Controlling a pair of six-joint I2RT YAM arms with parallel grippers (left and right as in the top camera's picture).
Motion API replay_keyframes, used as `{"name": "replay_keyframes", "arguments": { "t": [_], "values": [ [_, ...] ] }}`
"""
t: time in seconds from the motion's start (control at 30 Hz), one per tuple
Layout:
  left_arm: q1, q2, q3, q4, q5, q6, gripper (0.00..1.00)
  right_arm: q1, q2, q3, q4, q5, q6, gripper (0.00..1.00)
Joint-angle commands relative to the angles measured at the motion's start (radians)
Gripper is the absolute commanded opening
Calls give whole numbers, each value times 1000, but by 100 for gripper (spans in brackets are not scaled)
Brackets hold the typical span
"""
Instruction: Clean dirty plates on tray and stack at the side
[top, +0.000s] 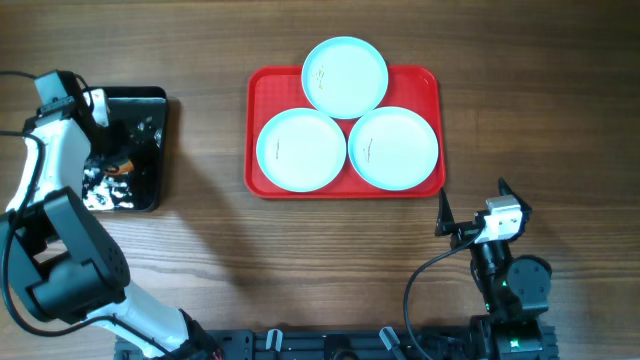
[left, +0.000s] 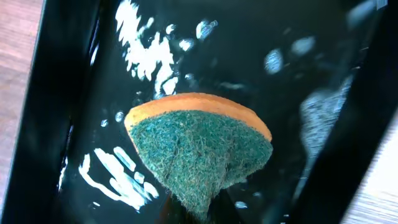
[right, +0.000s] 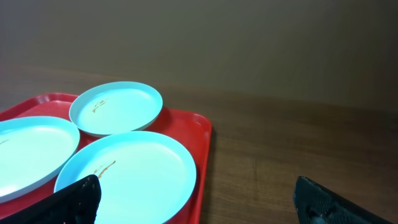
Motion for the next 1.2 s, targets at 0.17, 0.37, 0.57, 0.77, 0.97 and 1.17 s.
{"name": "replay_keyframes", "arguments": {
  "t": [0.17, 0.37, 0.57, 0.77, 0.97, 1.17],
  "values": [
    [4, -179, 36, 55, -18, -6, 4, 5, 2, 2, 2, 14, -10, 100],
    [4, -191, 32, 65, 148, -6, 4, 5, 2, 2, 2, 14, -10, 100],
    [4, -111, -5, 60, 150, -6, 4, 5, 2, 2, 2, 14, -10, 100],
    [5, -98, -10, 36, 134, -5, 4, 5, 2, 2, 2, 14, -10, 100],
    [5, -214, 39, 45, 140, -6, 4, 5, 2, 2, 2, 14, -10, 100],
    [6, -317, 42, 80, 183, -5, 4, 5, 2, 2, 2, 14, -9, 100]
  ]
}}
